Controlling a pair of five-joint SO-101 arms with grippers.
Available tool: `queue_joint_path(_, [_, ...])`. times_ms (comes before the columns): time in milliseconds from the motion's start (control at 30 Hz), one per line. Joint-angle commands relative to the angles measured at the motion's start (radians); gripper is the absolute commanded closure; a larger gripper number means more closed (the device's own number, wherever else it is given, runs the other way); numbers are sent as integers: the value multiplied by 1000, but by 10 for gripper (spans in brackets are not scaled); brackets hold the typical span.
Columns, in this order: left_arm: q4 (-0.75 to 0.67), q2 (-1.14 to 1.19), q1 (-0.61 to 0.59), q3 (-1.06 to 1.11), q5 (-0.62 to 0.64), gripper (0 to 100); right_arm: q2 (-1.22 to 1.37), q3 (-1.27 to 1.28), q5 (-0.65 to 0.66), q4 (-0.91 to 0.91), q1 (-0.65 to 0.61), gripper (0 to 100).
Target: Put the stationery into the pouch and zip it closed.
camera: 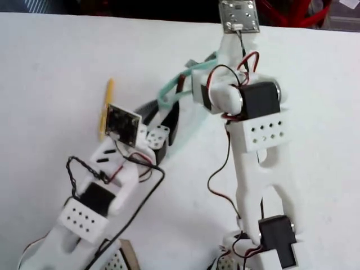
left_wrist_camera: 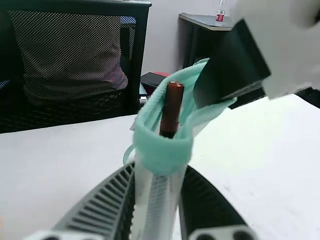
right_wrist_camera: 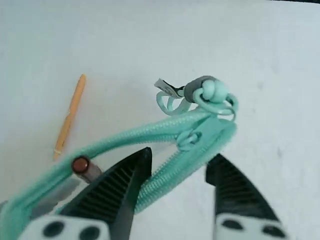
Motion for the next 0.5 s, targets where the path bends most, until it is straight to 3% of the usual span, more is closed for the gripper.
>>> queue_joint_path(0, [20, -62, -101, -15, -3, 976, -31, -49, 34, 59, 1, 667])
queue_joint_path(233, [60, -67, -101, -25, -5, 976, -90, -350, 35, 124, 8, 669])
queue_joint_path(467, [304, -65, -145, -186, -6, 973, -53, -489, 25, 124, 4, 669])
